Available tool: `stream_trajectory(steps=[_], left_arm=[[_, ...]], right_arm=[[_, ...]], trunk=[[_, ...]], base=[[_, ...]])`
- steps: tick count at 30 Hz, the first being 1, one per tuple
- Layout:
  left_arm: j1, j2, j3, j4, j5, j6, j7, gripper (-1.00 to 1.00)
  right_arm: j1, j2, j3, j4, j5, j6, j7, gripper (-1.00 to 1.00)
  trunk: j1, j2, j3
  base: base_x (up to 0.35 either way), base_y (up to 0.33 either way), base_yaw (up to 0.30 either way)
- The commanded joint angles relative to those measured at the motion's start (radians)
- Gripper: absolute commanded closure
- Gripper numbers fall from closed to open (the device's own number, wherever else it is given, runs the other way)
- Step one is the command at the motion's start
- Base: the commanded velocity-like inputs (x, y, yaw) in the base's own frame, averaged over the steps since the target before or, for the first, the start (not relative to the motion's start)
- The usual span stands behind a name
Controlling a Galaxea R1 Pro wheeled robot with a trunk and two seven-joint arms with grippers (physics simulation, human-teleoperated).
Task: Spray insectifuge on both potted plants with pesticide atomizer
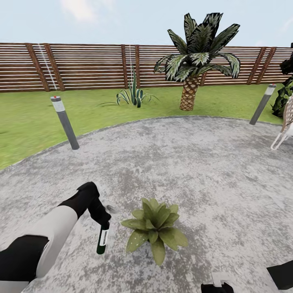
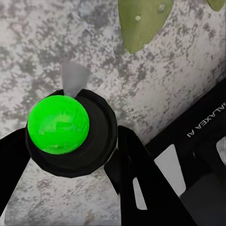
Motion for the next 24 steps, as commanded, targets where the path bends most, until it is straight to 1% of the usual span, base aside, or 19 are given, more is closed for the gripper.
stream_trajectory(steps=[1,4,5,7,8,9,10,12,14,15,16,17,19,20,22,23,24], left_arm=[[0.002,0.001,-0.003,-0.001,-0.007,0.009,-0.010,1.00],[0.008,0.002,-0.013,0.000,-0.006,-0.001,-0.009,1.00],[0.009,0.003,-0.034,0.001,-0.005,-0.003,-0.011,1.00],[0.012,0.009,-0.098,0.002,-0.004,-0.006,-0.012,1.00],[0.013,0.012,-0.140,0.003,-0.003,-0.010,-0.013,1.00],[0.014,0.013,-0.164,0.003,-0.002,-0.017,-0.014,1.00],[0.014,0.010,-0.197,0.003,-0.001,-0.036,-0.015,1.00],[0.013,0.005,-0.218,0.002,-0.001,-0.052,-0.030,1.00],[0.008,0.002,-0.247,-0.008,-0.004,-0.059,-0.088,1.00],[0.002,-0.001,-0.291,-0.014,-0.005,-0.062,-0.140,1.00],[-0.002,-0.009,-0.331,-0.021,-0.005,-0.062,-0.169,1.00],[-0.005,-0.022,-0.368,-0.039,-0.005,-0.062,-0.187,1.00],[-0.010,-0.042,-0.412,-0.079,-0.006,-0.061,-0.208,1.00],[-0.015,-0.050,-0.426,-0.100,-0.009,-0.062,-0.208,1.00],[-0.010,-0.042,-0.443,-0.102,-0.033,-0.062,-0.208,1.00],[-0.005,-0.029,-0.447,-0.098,-0.052,-0.063,-0.208,1.00],[-0.001,-0.009,-0.449,-0.096,-0.067,-0.063,-0.208,1.00]], right_arm=[[0.000,0.000,0.009,0.000,-0.009,-0.003,-0.003,-1.00],[0.000,-0.001,0.008,0.001,-0.009,-0.003,-0.003,-1.00],[0.000,-0.003,0.007,0.000,-0.009,-0.003,-0.003,-1.00],[0.000,-0.004,0.007,0.000,-0.009,-0.003,-0.003,-1.00],[0.000,-0.004,0.007,0.000,-0.009,-0.003,-0.003,-1.00],[0.000,-0.004,0.007,0.000,-0.009,-0.003,-0.003,-1.00],[0.000,-0.005,0.007,0.000,-0.009,-0.003,-0.003,-1.00],[0.000,-0.005,0.007,0.000,-0.009,-0.003,-0.003,-1.00],[0.000,-0.006,0.007,0.001,-0.009,-0.003,-0.003,-1.00],[0.000,-0.006,0.008,0.001,-0.009,-0.003,-0.003,-1.00],[0.000,-0.006,0.008,0.001,-0.009,-0.003,-0.003,-1.00],[0.000,-0.006,0.008,0.001,-0.009,-0.003,-0.003,-1.00],[0.000,-0.006,0.008,0.001,-0.009,-0.003,-0.003,-1.00],[0.000,-0.006,0.008,0.001,-0.009,-0.003,-0.003,-1.00],[0.000,-0.006,0.008,0.001,-0.009,-0.003,-0.003,-1.00],[0.000,-0.006,0.008,0.001,-0.009,-0.003,-0.003,-1.00],[0.000,-0.006,0.008,0.001,-0.009,-0.003,-0.003,-1.00]], trunk=[[0.000,0.000,-0.001],[0.000,0.000,0.001],[0.000,0.000,0.002],[0.000,0.000,0.003],[0.000,0.000,0.004],[0.000,0.000,0.005],[0.000,0.000,0.005],[0.000,0.000,0.005],[0.000,0.000,0.005],[0.000,0.000,0.005],[0.000,0.000,0.005],[0.000,0.000,0.005],[0.000,0.000,0.005],[0.000,0.000,0.005],[0.000,0.000,0.005],[0.000,0.000,0.005],[0.000,0.000,0.005]], base=[[0.002,0.002,-0.079],[0.001,0.001,-0.194],[0.000,0.000,-0.236],[0.000,0.000,-0.242],[0.000,0.000,-0.194],[0.000,0.000,-0.129],[0.000,0.000,-0.053],[0.000,0.000,-0.022],[0.000,0.000,-0.007],[0.000,0.000,-0.002],[0.000,0.000,-0.001],[0.000,0.000,0.000],[0.000,0.000,0.000],[0.000,0.000,0.000],[0.000,0.000,0.000],[0.000,0.000,0.000],[0.000,0.000,0.000]])
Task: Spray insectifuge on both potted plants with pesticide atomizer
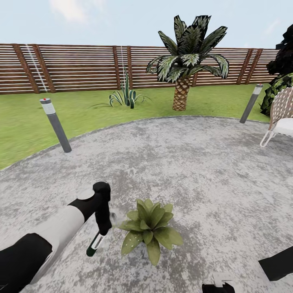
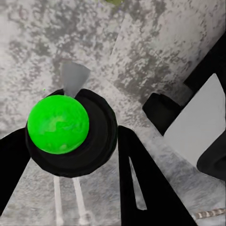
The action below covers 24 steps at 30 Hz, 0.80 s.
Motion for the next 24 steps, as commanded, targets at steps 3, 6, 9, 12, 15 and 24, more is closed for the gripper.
stream_trajectory(steps=[3,6,9,12,15,24], left_arm=[[0.005,0.087,-0.006,0.000,-0.014,0.007,-0.009,1.00],[0.010,0.100,-0.004,0.000,-0.014,0.006,-0.009,1.00],[0.018,0.054,-0.001,-0.015,-0.006,0.005,-0.009,1.00],[0.023,0.040,0.005,-0.015,0.008,0.003,-0.009,1.00],[0.048,0.035,0.009,-0.016,0.052,-0.075,-0.009,1.00],[0.058,0.052,0.025,-0.006,0.127,-0.113,0.159,1.00]], right_arm=[[0.000,-0.001,0.009,0.001,-0.009,-0.003,-0.002,-1.00],[0.000,0.000,0.009,0.001,-0.008,-0.003,-0.002,-1.00],[0.000,-0.001,0.009,0.001,-0.007,-0.007,-0.002,-1.00],[0.000,-0.003,0.009,0.001,-0.006,-0.007,-0.002,-1.00],[0.000,-0.002,0.009,0.001,-0.006,-0.007,-0.002,-1.00],[0.000,-0.002,0.009,0.001,-0.006,-0.007,-0.002,-1.00]], trunk=[[0.000,0.000,-0.001],[0.000,0.000,-0.001],[0.000,0.000,-0.001],[0.000,0.000,-0.001],[0.000,0.000,-0.001],[0.000,0.000,-0.001]], base=[[0.000,0.000,0.000],[0.000,0.000,0.000],[0.000,0.000,0.000],[0.000,0.000,0.000],[0.000,0.000,0.000],[0.000,0.000,0.000]])
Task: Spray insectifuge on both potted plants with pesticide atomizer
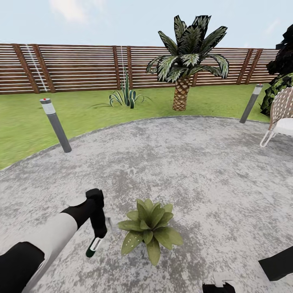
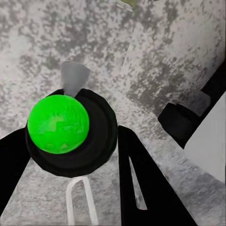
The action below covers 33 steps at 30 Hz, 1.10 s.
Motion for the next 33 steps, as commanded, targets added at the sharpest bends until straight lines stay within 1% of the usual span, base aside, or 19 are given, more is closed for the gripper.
stream_trajectory(steps=[1,3,5,6,8,10,14,16,17,19,20,23,25,27,28,30,32,33], left_arm=[[0.000,0.000,-0.004,-0.005,0.001,0.011,0.003,1.00],[0.000,-0.007,-0.006,-0.001,0.013,0.009,0.019,1.00],[0.000,-0.001,0.000,-0.006,0.014,0.010,0.020,1.00],[0.000,-0.002,0.007,-0.007,0.014,0.010,0.020,1.00],[-0.001,-0.004,0.044,-0.010,0.014,0.010,0.020,1.00],[-0.001,-0.004,0.057,-0.010,0.014,0.010,0.020,1.00],[-0.001,-0.004,0.061,-0.011,0.014,0.008,0.020,1.00],[-0.001,-0.004,0.058,-0.011,0.012,0.006,0.019,1.00],[-0.001,-0.002,0.054,-0.003,0.004,0.005,0.019,1.00],[0.000,0.003,0.052,0.004,-0.001,0.005,0.019,1.00],[0.012,0.013,0.052,0.004,-0.002,0.005,0.019,1.00],[0.072,0.050,0.054,-0.009,-0.002,0.003,0.020,1.00],[0.080,0.062,0.054,-0.010,-0.002,-0.001,0.020,1.00],[0.083,0.070,0.056,-0.009,-0.002,-0.033,0.020,1.00],[0.084,0.084,0.058,-0.009,0.000,-0.054,0.020,1.00],[0.084,0.104,0.060,-0.010,0.006,-0.064,0.020,1.00],[0.084,0.111,0.063,-0.012,0.008,-0.068,0.020,1.00],[0.084,0.112,0.073,-0.014,0.009,-0.069,0.020,1.00]], right_arm=[[0.000,0.000,0.008,0.000,-0.009,-0.003,-0.002,-1.00],[0.000,0.000,0.008,0.000,-0.009,-0.003,-0.002,-1.00],[0.000,-0.001,0.009,0.000,-0.009,-0.003,-0.002,-1.00],[0.000,-0.001,0.008,0.000,-0.009,-0.003,-0.002,-1.00],[0.000,-0.001,0.008,0.000,-0.009,-0.003,-0.002,-1.00],[0.000,-0.001,0.008,0.000,-0.009,-0.003,-0.002,-1.00],[0.000,-0.001,0.008,0.000,-0.009,-0.003,-0.002,-1.00],[0.000,-0.001,0.008,0.000,-0.009,-0.003,-0.002,-1.00],[0.000,-0.001,0.007,0.000,-0.009,-0.003,-0.002,-1.00],[0.000,-0.001,0.008,0.000,-0.009,-0.003,-0.002,-1.00],[0.000,-0.001,0.008,0.000,-0.009,-0.003,-0.002,-1.00],[0.000,-0.001,0.009,0.000,-0.009,-0.003,-0.002,-1.00],[0.000,-0.001,0.009,0.000,-0.009,-0.003,-0.002,-1.00],[0.000,-0.001,0.008,0.000,-0.009,-0.003,-0.002,-1.00],[0.000,-0.001,0.009,0.000,-0.009,-0.003,-0.002,-1.00],[0.000,-0.001,0.009,0.000,-0.009,-0.003,-0.002,-1.00],[0.000,-0.001,0.009,0.000,-0.009,-0.003,-0.002,-1.00],[0.000,-0.001,0.009,0.000,-0.009,-0.003,-0.002,-1.00]], trunk=[[0.000,0.000,-0.001],[0.000,0.000,-0.001],[0.000,0.000,-0.001],[0.000,0.000,-0.001],[0.000,0.000,-0.001],[0.000,0.000,-0.001],[0.000,0.000,-0.001],[0.000,0.000,-0.001],[0.000,0.000,-0.001],[0.000,0.000,-0.001],[0.000,0.000,-0.001],[0.000,0.000,-0.001],[0.000,0.000,-0.001],[0.000,0.000,-0.001],[0.000,0.000,-0.001],[0.000,0.000,-0.001],[0.000,0.000,-0.001],[0.000,0.000,-0.001]], base=[[0.000,0.000,0.000],[0.000,0.000,0.000],[0.000,0.000,0.000],[0.000,0.000,0.000],[0.016,0.000,0.000],[0.145,0.000,0.000],[0.266,0.000,0.000],[0.080,0.000,0.000],[0.018,0.000,0.000],[0.007,0.000,0.000],[0.003,0.000,0.000],[0.001,0.000,0.000],[0.000,0.000,0.000],[0.000,0.000,0.000],[0.000,0.000,0.000],[0.000,0.000,0.000],[0.000,0.000,0.000],[0.000,0.000,0.000]])
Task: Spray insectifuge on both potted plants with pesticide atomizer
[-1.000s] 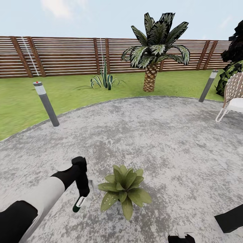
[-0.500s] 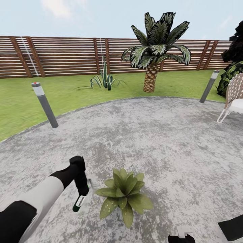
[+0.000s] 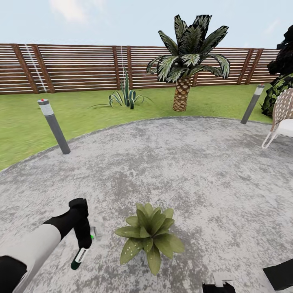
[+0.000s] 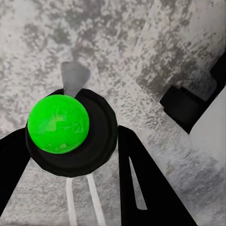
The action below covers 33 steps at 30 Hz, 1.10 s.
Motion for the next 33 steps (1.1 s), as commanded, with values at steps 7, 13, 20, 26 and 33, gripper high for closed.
stream_trajectory(steps=[7,13,20,26,33], left_arm=[[-0.008,0.003,0.056,-0.127,-0.010,0.009,-0.010,1.00],[0.002,0.057,0.055,-0.119,-0.013,0.007,-0.006,1.00],[0.003,0.081,0.049,-0.061,-0.012,0.010,0.043,1.00],[0.007,-0.061,0.043,-0.062,-0.172,0.058,0.054,1.00],[0.042,-0.017,0.047,-0.059,-0.181,0.068,0.057,1.00]], right_arm=[[0.000,0.000,0.009,0.000,-0.009,-0.003,-0.002,-1.00],[0.000,0.000,0.009,0.000,-0.009,-0.002,-0.002,-1.00],[0.000,0.000,0.009,0.000,-0.007,-0.002,-0.002,-1.00],[0.000,0.000,0.009,0.000,-0.007,-0.003,-0.002,-1.00],[0.000,0.000,0.009,0.000,-0.008,-0.003,-0.002,-1.00]], trunk=[[0.000,0.000,-0.001],[0.000,0.000,-0.001],[0.000,0.000,-0.001],[0.000,0.000,-0.001],[0.000,0.000,-0.001]], base=[[0.000,0.000,0.000],[0.000,0.000,0.000],[0.000,0.000,0.000],[0.000,0.000,0.000],[0.000,0.000,0.000]])
